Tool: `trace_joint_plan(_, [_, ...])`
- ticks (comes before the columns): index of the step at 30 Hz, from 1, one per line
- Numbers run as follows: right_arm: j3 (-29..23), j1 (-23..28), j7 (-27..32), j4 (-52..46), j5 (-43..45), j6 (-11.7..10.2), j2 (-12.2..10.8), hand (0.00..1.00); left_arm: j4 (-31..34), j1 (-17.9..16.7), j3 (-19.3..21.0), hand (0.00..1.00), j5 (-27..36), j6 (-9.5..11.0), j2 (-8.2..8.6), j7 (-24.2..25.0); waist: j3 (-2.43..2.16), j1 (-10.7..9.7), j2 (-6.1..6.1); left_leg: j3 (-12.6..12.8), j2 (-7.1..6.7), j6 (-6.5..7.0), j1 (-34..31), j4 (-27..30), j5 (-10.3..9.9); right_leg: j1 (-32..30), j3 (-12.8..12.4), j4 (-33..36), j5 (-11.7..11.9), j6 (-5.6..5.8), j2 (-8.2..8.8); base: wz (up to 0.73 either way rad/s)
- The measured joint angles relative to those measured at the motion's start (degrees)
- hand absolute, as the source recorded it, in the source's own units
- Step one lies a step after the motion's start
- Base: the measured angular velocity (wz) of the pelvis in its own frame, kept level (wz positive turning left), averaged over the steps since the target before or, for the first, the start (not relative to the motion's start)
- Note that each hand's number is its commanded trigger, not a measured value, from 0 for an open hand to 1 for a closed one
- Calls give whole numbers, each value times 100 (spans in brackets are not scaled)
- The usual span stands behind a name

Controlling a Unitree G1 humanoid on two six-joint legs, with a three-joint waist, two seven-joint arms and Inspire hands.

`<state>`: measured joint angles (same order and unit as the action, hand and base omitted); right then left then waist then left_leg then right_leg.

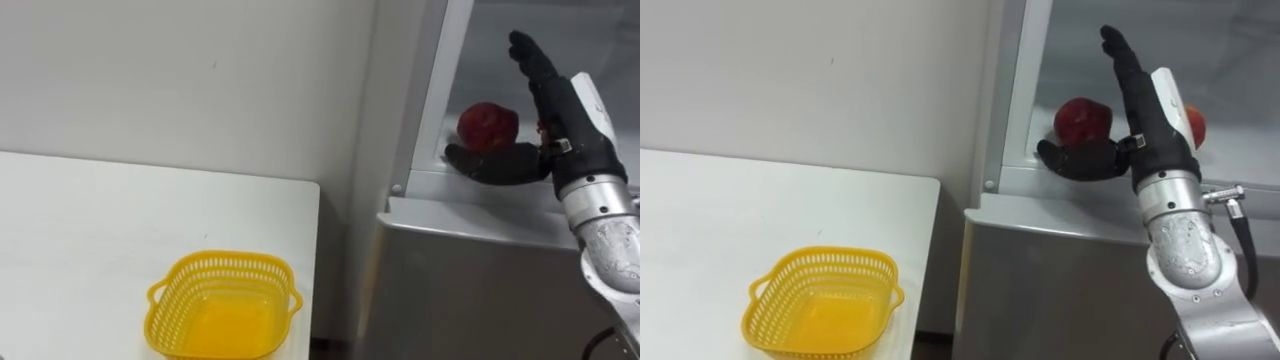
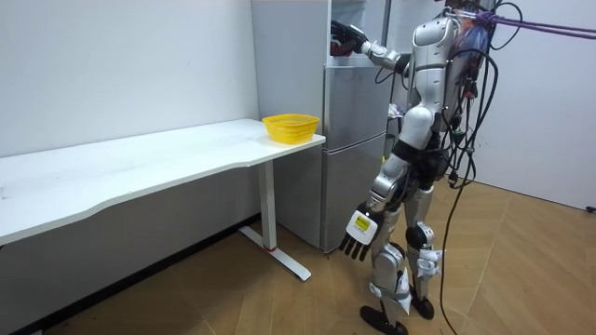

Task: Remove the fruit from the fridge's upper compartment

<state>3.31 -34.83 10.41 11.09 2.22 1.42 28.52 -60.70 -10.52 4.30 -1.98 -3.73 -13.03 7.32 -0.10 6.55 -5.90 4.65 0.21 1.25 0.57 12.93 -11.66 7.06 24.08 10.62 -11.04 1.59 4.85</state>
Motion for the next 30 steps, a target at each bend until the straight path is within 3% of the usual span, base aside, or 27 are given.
trace_joint_plan(14, [2, -10, -197, 82, 4, -11, 48, 0, 8, 3, 3, 0, -148, -20, -30, 103, 13, 16, -11, -3, -2, 0, -12, 28, 1, 4, 22, 3, 0, 0, 2, 0])
trace_joint_plan(18, [12, -333, -434, 473, -78, -4, 50, 0, 15, 3, 1, 0, -257, -124, -38, 187, 33, 11, 20, 8, 3, 0, -10, 50, 1, 16, 15, 6, 0, 0, 2, 0])
trace_joint_plan(25, [51, -461, -718, 649, -123, 9, 124, 0, 27, -39, -2, 0, -332, -280, -69, 248, 24, 5, 24, 4, 1, 1, -13, 65, 1, 22, -24, 12, 0, -1, 0, 0])
trace_joint_plan(30, [51, -677, -902, 1010, -483, 191, 137, 0, 61, -96, -4, 0, -411, -485, -82, 291, 0, 6, 25, 6, -4, 2, -12, 71, 7, 22, -34, 15, 1, -1, -2, 0])
